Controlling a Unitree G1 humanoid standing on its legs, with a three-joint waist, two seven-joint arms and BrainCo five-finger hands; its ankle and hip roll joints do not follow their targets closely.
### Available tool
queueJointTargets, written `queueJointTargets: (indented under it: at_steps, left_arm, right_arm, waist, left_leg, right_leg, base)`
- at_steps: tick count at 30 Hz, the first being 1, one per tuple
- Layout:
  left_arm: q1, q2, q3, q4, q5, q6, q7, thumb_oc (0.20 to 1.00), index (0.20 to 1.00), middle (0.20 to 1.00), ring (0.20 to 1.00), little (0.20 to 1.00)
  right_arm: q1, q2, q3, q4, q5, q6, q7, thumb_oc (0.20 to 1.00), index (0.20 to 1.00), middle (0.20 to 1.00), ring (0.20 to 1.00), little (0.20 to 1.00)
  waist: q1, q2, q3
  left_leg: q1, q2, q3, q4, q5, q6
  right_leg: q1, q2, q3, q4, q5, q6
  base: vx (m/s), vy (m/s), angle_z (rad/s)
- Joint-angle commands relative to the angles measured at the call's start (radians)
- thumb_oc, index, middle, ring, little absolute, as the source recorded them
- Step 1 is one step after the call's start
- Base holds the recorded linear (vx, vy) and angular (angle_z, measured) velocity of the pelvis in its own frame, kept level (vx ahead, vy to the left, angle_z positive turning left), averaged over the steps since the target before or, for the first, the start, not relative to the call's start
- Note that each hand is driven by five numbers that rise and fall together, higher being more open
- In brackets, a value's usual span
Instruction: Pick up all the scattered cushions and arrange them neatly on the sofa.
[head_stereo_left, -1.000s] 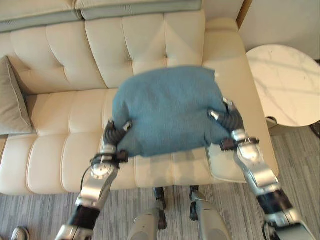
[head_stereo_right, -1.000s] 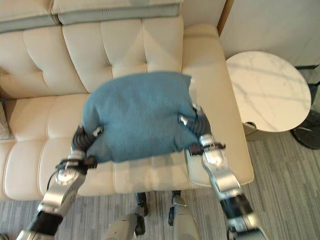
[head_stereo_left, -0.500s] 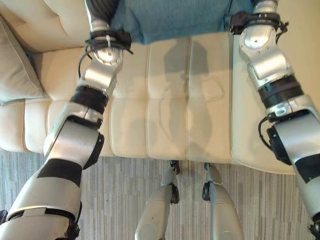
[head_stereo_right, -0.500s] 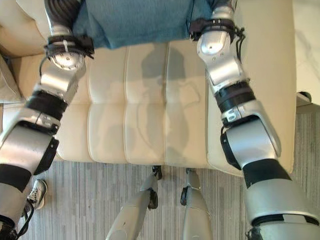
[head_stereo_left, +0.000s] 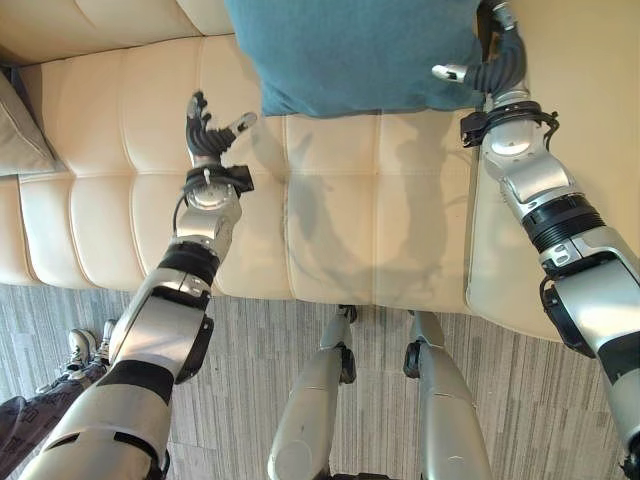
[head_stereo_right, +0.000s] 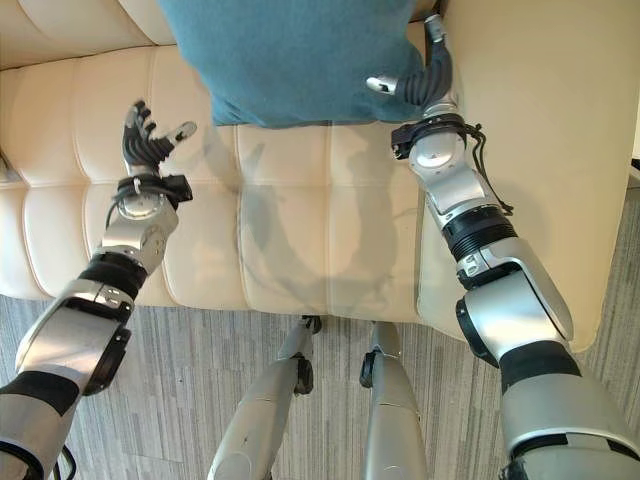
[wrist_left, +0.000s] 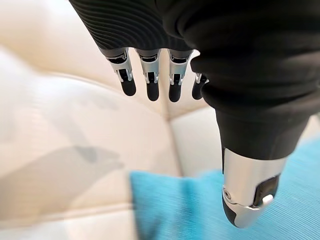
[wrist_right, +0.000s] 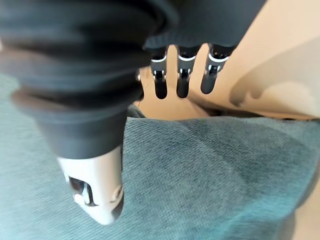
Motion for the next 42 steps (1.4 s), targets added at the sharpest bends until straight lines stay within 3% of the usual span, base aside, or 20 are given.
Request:
queueJointTargets:
  at_steps: [1, 5, 7, 10, 11, 12, 13, 14, 16, 18, 21, 26, 33, 34, 35, 37, 39, 40, 41, 42]
  left_arm:
    - [-0.034, 0.065, 0.025, -0.041, -0.031, -0.056, -0.023, 1.000, 1.000, 1.000, 1.000, 1.000]
    - [0.147, 0.125, 0.043, -0.292, 0.072, -0.066, -0.065, 1.000, 1.000, 1.000, 1.000, 1.000]
    - [0.216, 0.122, 0.063, -0.352, 0.080, -0.066, -0.076, 1.000, 1.000, 1.000, 1.000, 1.000]
    - [0.431, 0.090, 0.124, -0.526, 0.103, -0.067, -0.128, 1.000, 1.000, 1.000, 1.000, 1.000]
    - [0.581, 0.066, 0.167, -0.600, 0.116, -0.060, -0.177, 1.000, 1.000, 1.000, 1.000, 1.000]
    - [0.586, 0.066, 0.165, -0.604, 0.117, -0.059, -0.176, 1.000, 1.000, 1.000, 1.000, 1.000]
    - [0.728, 0.046, 0.198, -0.641, 0.141, -0.048, -0.238, 1.000, 1.000, 1.000, 1.000, 1.000]
    - [0.731, 0.047, 0.197, -0.643, 0.141, -0.047, -0.238, 1.000, 1.000, 1.000, 1.000, 1.000]
    - [0.879, 0.045, 0.233, -0.655, 0.180, -0.029, -0.301, 1.000, 1.000, 1.000, 1.000, 1.000]
    - [1.070, 0.000, 0.281, -0.582, 0.249, 0.006, -0.373, 1.000, 1.000, 1.000, 1.000, 1.000]
    - [1.176, -0.042, 0.304, -0.483, 0.325, 0.039, -0.407, 1.000, 1.000, 1.000, 1.000, 1.000]
    - [1.280, -0.131, 0.305, -0.309, 0.371, 0.075, -0.432, 1.000, 1.000, 1.000, 1.000, 1.000]
    - [1.245, -0.092, 0.281, -0.285, 0.399, 0.062, -0.408, 1.000, 1.000, 1.000, 1.000, 1.000]
    - [1.216, -0.056, 0.281, -0.367, 0.381, 0.055, -0.388, 1.000, 1.000, 1.000, 1.000, 1.000]
    - [1.216, -0.056, 0.281, -0.368, 0.381, 0.056, -0.388, 1.000, 1.000, 1.000, 1.000, 1.000]
    - [1.201, -0.044, 0.286, -0.429, 0.362, 0.052, -0.372, 1.000, 1.000, 1.000, 1.000, 1.000]
    - [1.201, -0.041, 0.289, -0.440, 0.362, 0.050, -0.363, 1.000, 1.000, 1.000, 1.000, 1.000]
    - [1.198, -0.046, 0.281, -0.454, 0.357, 0.046, -0.358, 1.000, 1.000, 1.000, 1.000, 1.000]
    - [1.179, -0.053, 0.265, -0.458, 0.354, 0.044, -0.357, 1.000, 1.000, 1.000, 1.000, 1.000]
    - [1.181, -0.060, 0.270, -0.463, 0.346, 0.049, -0.361, 1.000, 1.000, 1.000, 1.000, 1.000]
  right_arm:
    - [-0.062, -0.018, -0.018, -0.057, 0.032, -0.071, -0.019, 1.000, 1.000, 1.000, 1.000, 1.000]
    - [0.120, -0.146, -0.091, -0.230, 0.002, -0.082, 0.038, 1.000, 1.000, 1.000, 1.000, 1.000]
    - [0.194, -0.169, -0.115, -0.290, -0.013, -0.079, 0.058, 1.000, 1.000, 1.000, 1.000, 1.000]
    - [0.453, -0.206, -0.208, -0.461, -0.058, -0.089, 0.136, 1.000, 1.000, 1.000, 1.000, 1.000]
    - [0.656, -0.195, -0.274, -0.571, -0.085, -0.099, 0.206, 1.000, 1.000, 1.000, 1.000, 1.000]
    - [0.665, -0.194, -0.278, -0.576, -0.086, -0.097, 0.206, 1.000, 1.000, 1.000, 1.000, 1.000]
    - [0.858, -0.167, -0.339, -0.642, -0.096, -0.115, 0.279, 1.000, 1.000, 1.000, 1.000, 1.000]
    - [0.864, -0.166, -0.342, -0.646, -0.097, -0.113, 0.280, 1.000, 1.000, 1.000, 1.000, 1.000]
    - [1.056, -0.147, -0.398, -0.690, -0.096, -0.122, 0.358, 1.000, 1.000, 1.000, 1.000, 1.000]
    - [1.292, -0.032, -0.454, -0.641, -0.059, -0.113, 0.466, 1.000, 1.000, 1.000, 1.000, 1.000]
    - [1.414, 0.042, -0.476, -0.529, -0.079, -0.086, 0.511, 1.000, 1.000, 1.000, 1.000, 1.000]
    - [1.504, 0.142, -0.468, -0.364, -0.089, -0.043, 0.527, 1.000, 1.000, 1.000, 1.000, 1.000]
    - [1.464, 0.146, -0.418, -0.356, -0.132, -0.043, 0.498, 1.000, 1.000, 1.000, 1.000, 1.000]
    - [1.459, 0.168, -0.412, -0.349, -0.129, -0.045, 0.472, 1.000, 1.000, 1.000, 1.000, 1.000]
    - [1.458, 0.168, -0.412, -0.349, -0.129, -0.045, 0.472, 1.000, 1.000, 1.000, 1.000, 1.000]
    - [1.448, 0.185, -0.421, -0.330, -0.130, -0.044, 0.450, 1.000, 1.000, 1.000, 1.000, 1.000]
    - [1.445, 0.184, -0.424, -0.324, -0.137, -0.045, 0.440, 1.000, 1.000, 1.000, 1.000, 1.000]
    - [1.439, 0.186, -0.425, -0.338, -0.143, -0.045, 0.433, 1.000, 1.000, 1.000, 1.000, 1.000]
    - [1.431, 0.186, -0.442, -0.341, -0.132, -0.044, 0.411, 1.000, 1.000, 1.000, 1.000, 1.000]
    - [1.429, 0.185, -0.451, -0.349, -0.129, -0.039, 0.407, 1.000, 1.000, 1.000, 1.000, 1.000]
  waist:
    - [0.006, -0.040, 0.011]
    - [0.000, -0.039, 0.003]
    - [-0.003, -0.039, -0.002]
    - [-0.016, -0.046, -0.024]
    - [-0.030, -0.057, -0.044]
    - [-0.029, -0.058, -0.046]
    - [-0.043, -0.071, -0.073]
    - [-0.041, -0.072, -0.074]
    - [-0.056, -0.086, -0.106]
    - [-0.082, -0.104, -0.158]
    - [-0.100, -0.119, -0.208]
    - [-0.120, -0.145, -0.269]
    - [-0.133, -0.159, -0.242]
    - [-0.113, -0.143, -0.219]
    - [-0.112, -0.143, -0.222]
    - [-0.087, -0.134, -0.244]
    - [-0.076, -0.135, -0.251]
    - [-0.063, -0.139, -0.254]
    - [-0.057, -0.155, -0.263]
    - [-0.055, -0.153, -0.271]
  left_leg:
    - [0.024, -0.018, -0.001, -0.040, -0.034, -0.088]
    - [0.085, -0.018, -0.002, -0.040, -0.042, -0.088]
    - [0.107, -0.016, -0.001, -0.040, -0.045, -0.088]
    - [0.181, -0.011, 0.008, -0.040, -0.064, -0.085]
    - [0.229, -0.009, 0.012, -0.040, -0.079, -0.078]
    - [0.231, -0.009, 0.012, -0.040, -0.079, -0.078]
    - [0.280, -0.007, 0.020, -0.040, -0.096, -0.072]
    - [0.283, -0.007, 0.020, -0.040, -0.097, -0.072]
    - [0.331, -0.007, 0.030, -0.040, -0.111, -0.064]
    - [0.413, -0.009, 0.047, -0.039, -0.142, -0.052]
    - [0.467, -0.011, 0.060, -0.025, -0.167, -0.044]
    - [0.525, -0.017, 0.073, -0.005, -0.210, -0.026]
    - [0.529, -0.013, 0.099, -0.033, -0.190, -0.011]
    - [0.498, 0.019, 0.096, -0.026, -0.146, -0.008]
    - [0.494, 0.020, 0.097, -0.026, -0.144, -0.008]
    - [0.453, 0.030, 0.092, -0.040, -0.106, -0.015]
    - [0.440, 0.032, 0.097, -0.040, -0.097, -0.018]
    - [0.421, 0.035, 0.099, -0.040, -0.079, -0.027]
    - [0.364, 0.036, 0.107, -0.040, -0.039, -0.065]
    - [0.337, 0.044, 0.102, -0.040, -0.029, -0.080]
  right_leg:
    - [-0.026, 0.005, 0.047, 0.069, -0.164, 0.115]
    - [0.033, 0.005, 0.044, 0.078, -0.174, 0.111]
    - [0.055, 0.004, 0.042, 0.078, -0.179, 0.111]
    - [0.127, 0.000, 0.037, 0.082, -0.193, 0.110]
    - [0.176, -0.005, 0.035, 0.081, -0.200, 0.109]
    - [0.179, -0.005, 0.034, 0.079, -0.200, 0.109]
    - [0.234, -0.008, 0.030, 0.075, -0.206, 0.111]
    - [0.237, -0.008, 0.030, 0.074, -0.206, 0.111]
    - [0.295, -0.007, 0.025, 0.059, -0.209, 0.116]
    - [0.380, -0.004, 0.033, 0.036, -0.215, 0.125]
    - [0.439, -0.002, 0.048, 0.011, -0.207, 0.130]
    - [0.484, 0.007, 0.099, -0.009, -0.194, 0.139]
    - [0.421, 0.022, 0.144, 0.077, -0.171, 0.162]
    - [0.425, 0.033, 0.122, 0.282, -0.278, 0.146]
    - [0.421, 0.034, 0.123, 0.281, -0.276, 0.145]
    - [0.487, 0.043, 0.118, 0.436, -0.317, 0.128]
    - [0.507, 0.041, 0.113, 0.455, -0.305, 0.131]
    - [0.526, 0.048, 0.093, 0.419, -0.335, 0.114]
    - [0.628, 0.084, 0.098, 0.205, -0.428, 0.081]
    - [0.642, 0.100, 0.104, 0.136, -0.428, 0.068]
  base:
    - [-0.06, -0.031, 0.04]
    - [-0.02, -0.005, 0.05]
    - [0.02, 0.023, -0.07]
    - [0.05, 0.024, -0.03]
    - [0.08, 0.025, 0.03]
    - [0.15, 0.035, 0.03]
    - [0.08, 0.019, -0.04]
    - [0.12, 0.031, -0.05]
    - [0.11, 0.054, -0.04]
    - [0.13, 0.077, -0.17]
    - [0.10, 0.066, -0.34]
    - [0.00, 0.069, -0.29]
    - [-0.20, 0.053, -0.30]
    - [-0.35, 0.002, -0.10]
    - [-0.47, -0.016, 0.17]
    - [-0.28, -0.063, 0.25]
    - [-0.22, -0.080, 0.31]
    - [-0.35, -0.252, 0.13]
    - [-0.32, -0.268, -0.07]
    - [-0.31, -0.259, -0.02]
